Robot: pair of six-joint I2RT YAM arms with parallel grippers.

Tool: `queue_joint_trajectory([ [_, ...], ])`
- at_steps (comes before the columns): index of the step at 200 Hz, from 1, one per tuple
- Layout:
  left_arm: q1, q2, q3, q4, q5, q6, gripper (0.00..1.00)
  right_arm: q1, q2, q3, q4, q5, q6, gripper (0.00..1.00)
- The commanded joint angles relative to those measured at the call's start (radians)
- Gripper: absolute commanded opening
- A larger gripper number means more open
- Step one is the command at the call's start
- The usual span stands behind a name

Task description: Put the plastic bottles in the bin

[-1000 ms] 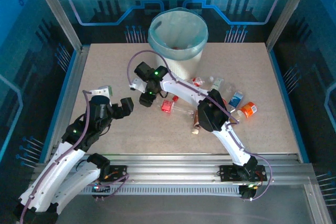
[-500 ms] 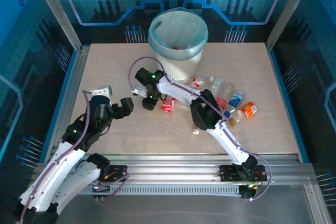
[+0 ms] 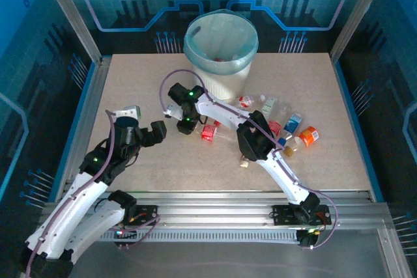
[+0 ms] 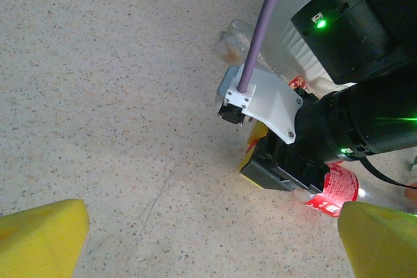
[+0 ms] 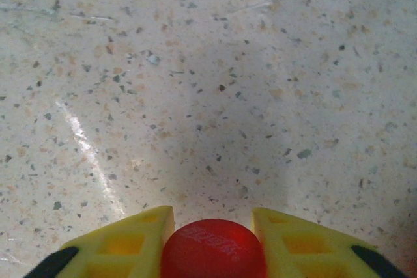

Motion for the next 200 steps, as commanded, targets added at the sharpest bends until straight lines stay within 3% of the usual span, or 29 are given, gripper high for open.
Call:
queue_joint_trajectory([
  [1,0.006,0.000,0.035,0.021,-0.036,0.048,0.99,-0.003,-0.045,0.027,-0.027,-0.067,-0.003,0.22],
  [53,0.009,-0.015,0.069,0.055,-0.093,0.103,0.99,-0.012,-0.207,-0.016,0.004,-0.165,-0.007,0.21],
  [83,0.010,-0.006,0.108,0.120,-0.120,0.147,0.99,-0.035,-0.433,-0.160,0.138,-0.252,0.012,0.20],
  [133,0.008,0.140,0.287,0.195,-0.042,0.235,0.99,-0.073,-0.734,-0.407,0.375,-0.343,0.050,0.16],
  [200,-0.043,0.360,0.437,0.394,0.127,0.209,0.99,-0.188,-1.008,-0.579,0.608,-0.382,0.140,0.13],
])
